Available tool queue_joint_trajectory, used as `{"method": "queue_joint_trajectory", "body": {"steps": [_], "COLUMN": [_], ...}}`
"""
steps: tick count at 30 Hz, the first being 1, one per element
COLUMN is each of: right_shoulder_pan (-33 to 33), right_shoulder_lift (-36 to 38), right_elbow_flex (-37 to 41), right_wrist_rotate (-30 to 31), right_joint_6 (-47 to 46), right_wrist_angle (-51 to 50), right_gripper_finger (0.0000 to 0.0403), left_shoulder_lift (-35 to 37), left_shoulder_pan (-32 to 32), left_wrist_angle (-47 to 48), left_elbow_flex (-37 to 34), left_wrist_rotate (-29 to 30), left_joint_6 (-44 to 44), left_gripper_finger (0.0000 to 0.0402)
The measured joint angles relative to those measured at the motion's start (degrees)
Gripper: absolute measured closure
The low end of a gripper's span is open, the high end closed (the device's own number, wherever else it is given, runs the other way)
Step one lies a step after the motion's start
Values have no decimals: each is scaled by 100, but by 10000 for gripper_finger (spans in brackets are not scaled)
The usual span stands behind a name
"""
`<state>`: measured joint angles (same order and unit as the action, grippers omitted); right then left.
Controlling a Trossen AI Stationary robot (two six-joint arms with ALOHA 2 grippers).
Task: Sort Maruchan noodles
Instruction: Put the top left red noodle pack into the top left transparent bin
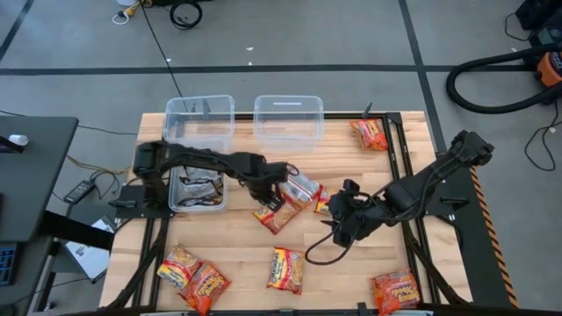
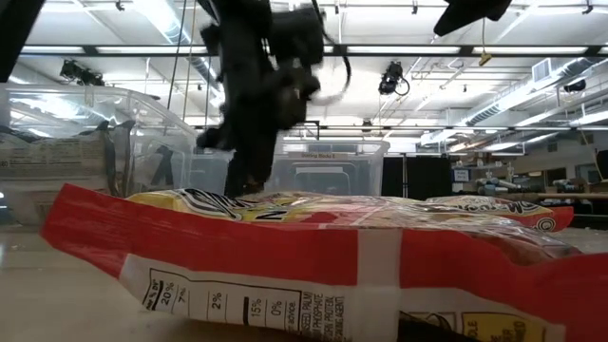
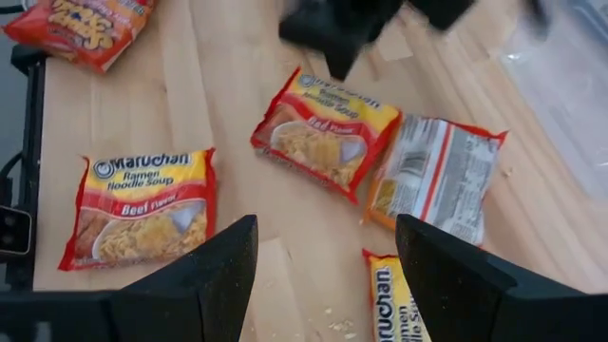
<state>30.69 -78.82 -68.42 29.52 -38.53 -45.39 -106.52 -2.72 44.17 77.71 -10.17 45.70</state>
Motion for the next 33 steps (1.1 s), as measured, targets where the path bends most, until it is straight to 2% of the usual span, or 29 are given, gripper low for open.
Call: {"method": "queue_joint_trajectory", "body": {"steps": [7, 11, 15, 19, 23, 29, 33], "right_shoulder_pan": [-317, -450, -469, -471, -442, -308, -251], "right_shoulder_lift": [42, 28, 28, 28, 28, 24, 24], "right_elbow_flex": [0, 0, 0, 0, 0, 0, 0], "right_wrist_rotate": [35, -220, -251, -223, -221, -223, -225], "right_joint_6": [163, 166, 224, 249, 113, -55, -190], "right_wrist_angle": [4, 56, 79, 77, 77, 84, 81], "right_gripper_finger": [148, 148, 148, 148, 148, 148, 148], "left_shoulder_lift": [1286, 1852, 2143, 2034, 1645, 626, -102], "left_shoulder_pan": [-77, -291, -457, -395, -367, -457, -563], "left_wrist_angle": [291, 875, 1337, 1173, 574, 72, -246], "left_elbow_flex": [380, 810, 918, 754, 386, 315, 315], "left_wrist_rotate": [702, 1280, 1267, 1100, 439, -80, -743], "left_joint_6": [183, -77, -307, -254, -189, -327, -487], "left_gripper_finger": [392, 397, 387, 356, 311, 237, 210]}}
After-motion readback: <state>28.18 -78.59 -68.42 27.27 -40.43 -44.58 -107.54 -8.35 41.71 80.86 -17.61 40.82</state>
